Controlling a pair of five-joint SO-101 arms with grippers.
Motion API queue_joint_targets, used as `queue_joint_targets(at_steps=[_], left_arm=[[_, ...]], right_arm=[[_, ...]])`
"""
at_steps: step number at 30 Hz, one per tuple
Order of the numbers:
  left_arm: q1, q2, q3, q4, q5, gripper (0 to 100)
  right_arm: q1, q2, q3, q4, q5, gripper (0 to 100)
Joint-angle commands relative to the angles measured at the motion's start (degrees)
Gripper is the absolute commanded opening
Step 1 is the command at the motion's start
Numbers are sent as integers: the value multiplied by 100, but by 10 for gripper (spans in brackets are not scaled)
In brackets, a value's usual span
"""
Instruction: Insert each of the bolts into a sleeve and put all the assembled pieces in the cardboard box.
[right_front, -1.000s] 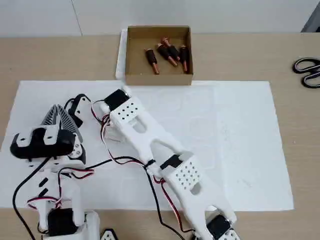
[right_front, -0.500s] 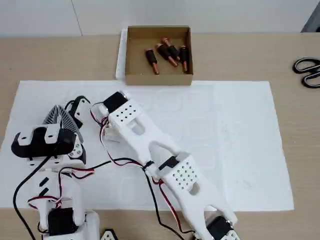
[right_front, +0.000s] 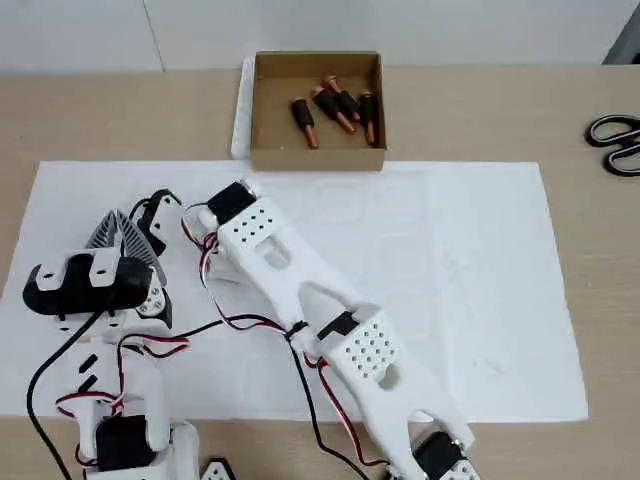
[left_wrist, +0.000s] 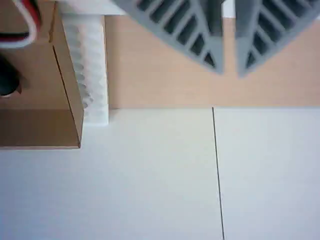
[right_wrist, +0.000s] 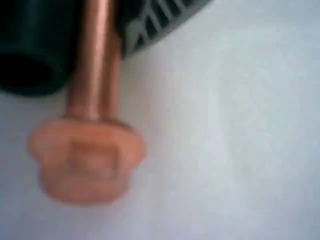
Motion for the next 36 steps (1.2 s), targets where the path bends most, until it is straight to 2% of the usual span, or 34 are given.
queue_joint_targets(at_steps=[1,4,13,36], left_arm=[[-18,-53,-57,-97,53,6],[-18,-53,-57,-97,53,6],[-18,-53,-57,-97,53,6],[-18,-53,-57,-97,53,6]], right_arm=[[-215,-321,35,295,9,4],[-207,-673,35,400,-114,4],[-119,-1077,70,435,-1371,4],[-57,-356,70,462,-1618,8]])
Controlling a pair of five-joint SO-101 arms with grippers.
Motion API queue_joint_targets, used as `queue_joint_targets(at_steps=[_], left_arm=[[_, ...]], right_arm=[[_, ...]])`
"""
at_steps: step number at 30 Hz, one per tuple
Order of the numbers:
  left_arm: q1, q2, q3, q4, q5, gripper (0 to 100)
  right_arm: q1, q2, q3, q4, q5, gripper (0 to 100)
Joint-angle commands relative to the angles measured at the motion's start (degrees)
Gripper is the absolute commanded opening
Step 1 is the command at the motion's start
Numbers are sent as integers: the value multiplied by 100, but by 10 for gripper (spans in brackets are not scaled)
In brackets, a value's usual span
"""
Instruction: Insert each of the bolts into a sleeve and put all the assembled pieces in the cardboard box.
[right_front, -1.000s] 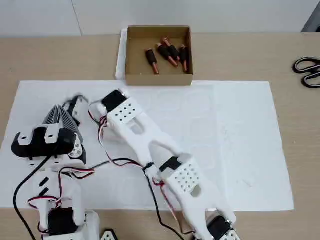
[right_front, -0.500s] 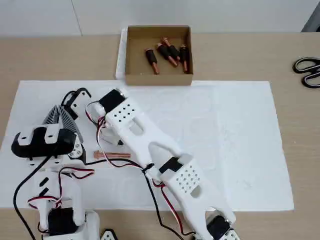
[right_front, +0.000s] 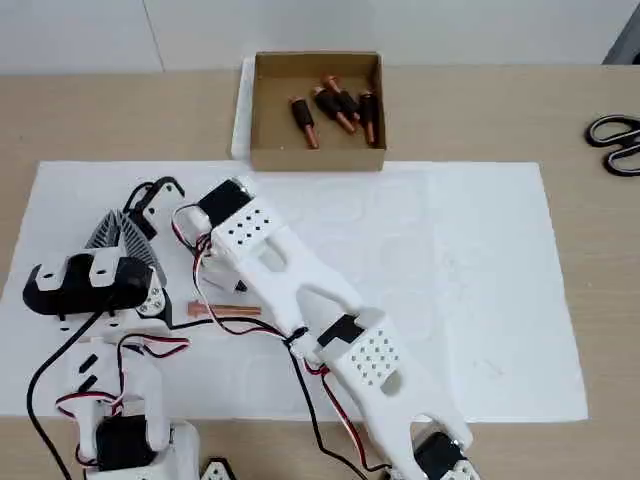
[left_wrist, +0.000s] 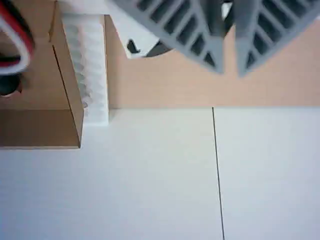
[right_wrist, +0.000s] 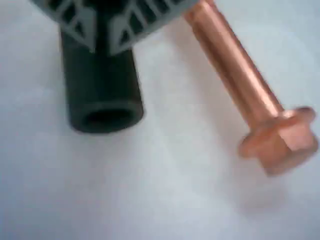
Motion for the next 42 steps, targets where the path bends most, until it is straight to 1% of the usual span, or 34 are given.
queue_joint_targets(at_steps=[1,6,12,27,33,42], left_arm=[[-18,-53,-57,-97,53,6],[-18,-53,-57,-105,53,6],[-18,-53,-66,-114,53,6],[-18,-53,-66,-114,53,6],[-18,-53,-66,-114,53,6],[-18,-53,-66,-114,53,6]], right_arm=[[66,57,44,-13,-62,8],[110,-13,0,-4,-53,8],[154,-330,-396,224,-53,8],[154,-892,-413,224,-53,10],[145,-910,-413,224,-26,125],[127,-725,-413,66,-26,126]])
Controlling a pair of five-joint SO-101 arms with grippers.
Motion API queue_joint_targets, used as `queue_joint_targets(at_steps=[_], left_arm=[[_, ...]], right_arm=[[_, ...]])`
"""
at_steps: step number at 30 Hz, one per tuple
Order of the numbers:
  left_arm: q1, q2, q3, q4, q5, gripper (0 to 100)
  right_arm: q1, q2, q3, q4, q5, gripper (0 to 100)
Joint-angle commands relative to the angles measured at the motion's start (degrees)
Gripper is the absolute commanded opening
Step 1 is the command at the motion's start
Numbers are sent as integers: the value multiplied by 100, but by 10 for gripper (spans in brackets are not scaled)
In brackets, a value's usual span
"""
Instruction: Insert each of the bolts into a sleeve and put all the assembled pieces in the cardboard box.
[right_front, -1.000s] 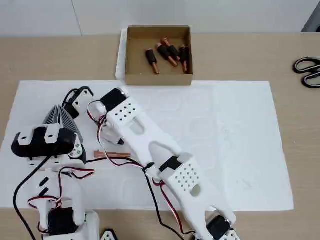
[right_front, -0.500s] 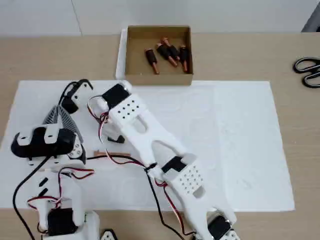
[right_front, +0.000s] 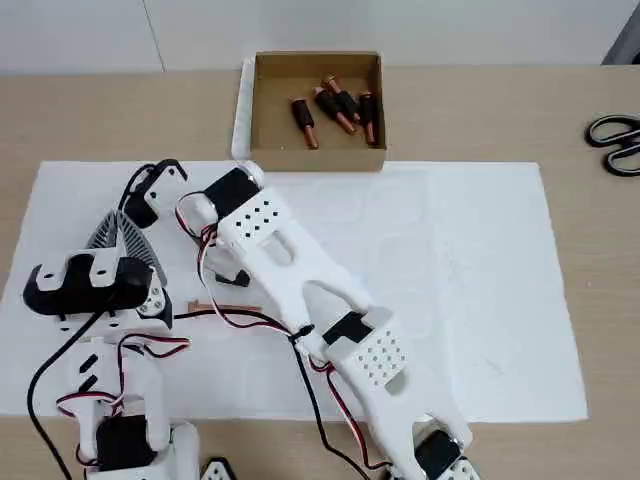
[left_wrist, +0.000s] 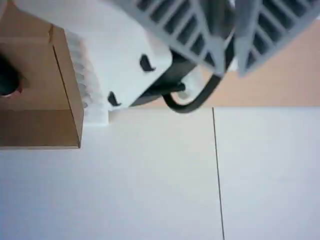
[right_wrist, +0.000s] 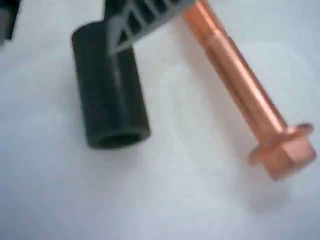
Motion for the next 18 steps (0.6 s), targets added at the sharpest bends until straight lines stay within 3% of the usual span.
queue_joint_targets(at_steps=[1,18], left_arm=[[-18,-53,-66,-114,53,6],[-18,-53,-66,-114,53,6]], right_arm=[[31,-171,-176,-75,-9,126],[-259,787,-185,-277,-9,127]])
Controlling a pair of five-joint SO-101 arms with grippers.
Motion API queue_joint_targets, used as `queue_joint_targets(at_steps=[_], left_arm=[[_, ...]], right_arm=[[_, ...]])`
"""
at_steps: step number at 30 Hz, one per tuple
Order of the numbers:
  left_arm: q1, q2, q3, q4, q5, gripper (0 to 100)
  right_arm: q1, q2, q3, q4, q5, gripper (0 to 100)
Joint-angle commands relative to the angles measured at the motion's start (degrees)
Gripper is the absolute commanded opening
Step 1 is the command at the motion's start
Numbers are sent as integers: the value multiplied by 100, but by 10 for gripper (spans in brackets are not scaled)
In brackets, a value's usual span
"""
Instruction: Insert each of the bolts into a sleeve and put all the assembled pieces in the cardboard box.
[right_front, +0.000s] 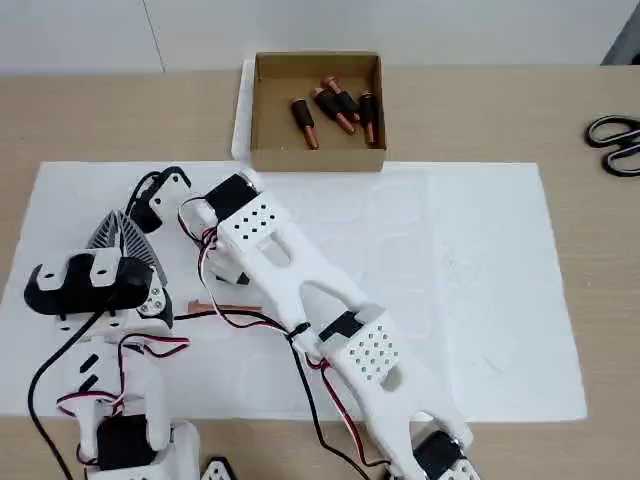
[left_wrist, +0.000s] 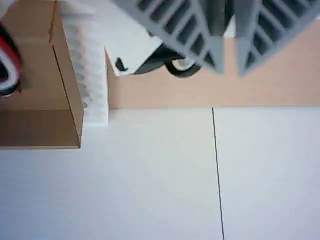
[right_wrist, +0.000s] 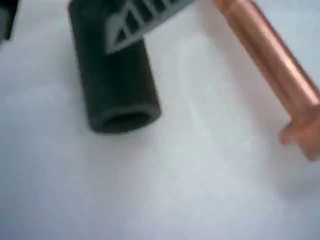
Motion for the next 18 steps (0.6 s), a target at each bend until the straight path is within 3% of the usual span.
queue_joint_targets(at_steps=[1,15,18], left_arm=[[-18,-53,-66,-114,53,6],[-18,-53,-66,-114,53,6],[-18,-53,-66,-114,53,6]], right_arm=[[-321,163,-62,-84,-9,127],[-532,251,-53,-31,-18,119],[-426,207,-62,-31,-9,22]])
